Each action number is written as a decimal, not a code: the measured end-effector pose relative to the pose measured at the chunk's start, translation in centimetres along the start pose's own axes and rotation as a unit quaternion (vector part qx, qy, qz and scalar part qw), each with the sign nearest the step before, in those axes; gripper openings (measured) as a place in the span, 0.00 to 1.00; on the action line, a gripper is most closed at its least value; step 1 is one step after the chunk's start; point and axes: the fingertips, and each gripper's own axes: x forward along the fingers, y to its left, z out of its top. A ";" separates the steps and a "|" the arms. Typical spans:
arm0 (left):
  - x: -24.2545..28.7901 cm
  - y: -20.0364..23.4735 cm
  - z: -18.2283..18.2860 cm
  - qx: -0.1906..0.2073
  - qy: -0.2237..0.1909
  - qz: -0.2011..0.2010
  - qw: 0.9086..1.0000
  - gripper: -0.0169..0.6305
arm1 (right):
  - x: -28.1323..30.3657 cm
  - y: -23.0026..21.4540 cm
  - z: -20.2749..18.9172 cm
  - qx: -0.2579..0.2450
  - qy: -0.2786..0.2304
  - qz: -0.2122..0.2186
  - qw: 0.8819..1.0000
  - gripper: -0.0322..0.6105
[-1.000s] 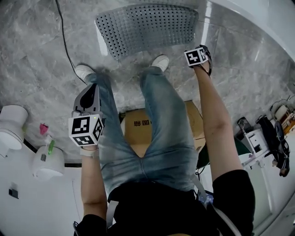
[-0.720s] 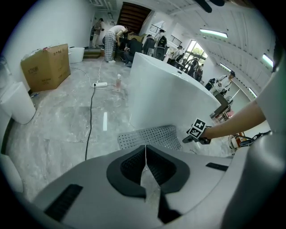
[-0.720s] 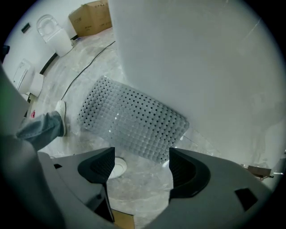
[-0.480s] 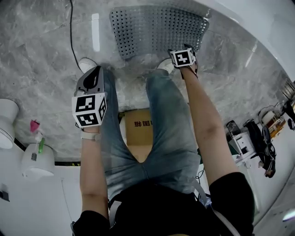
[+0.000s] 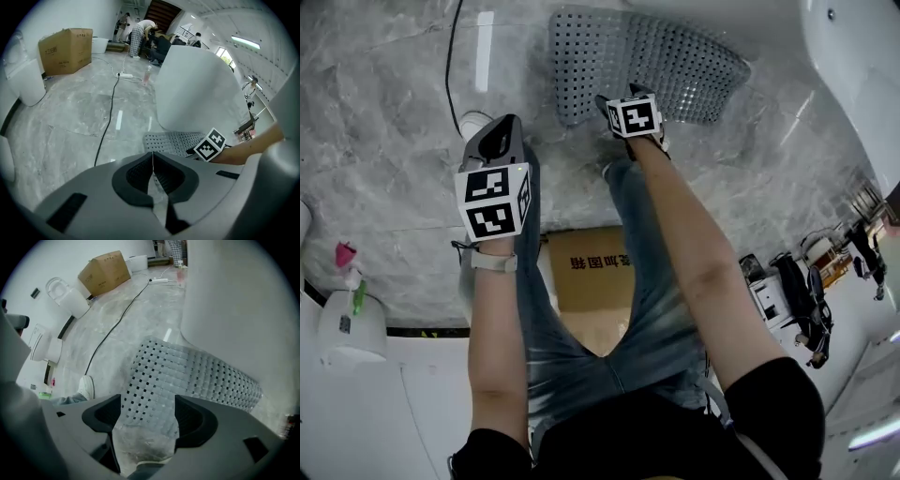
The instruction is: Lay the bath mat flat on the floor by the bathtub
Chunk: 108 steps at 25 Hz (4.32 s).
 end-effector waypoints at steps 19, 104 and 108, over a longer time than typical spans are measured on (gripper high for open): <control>3.3 9.2 2.9 -0.052 -0.043 0.048 0.997 0.06 | 17.0 7.9 1.5 -0.050 0.014 -0.011 0.999 0.48; -0.6 13.9 0.0 -0.137 -0.067 0.097 0.984 0.06 | 21.2 10.3 1.0 -0.078 0.011 0.006 0.997 0.28; -0.7 14.1 0.5 -0.135 -0.070 0.096 0.984 0.06 | 21.4 10.0 1.1 -0.092 0.012 -0.001 0.996 0.27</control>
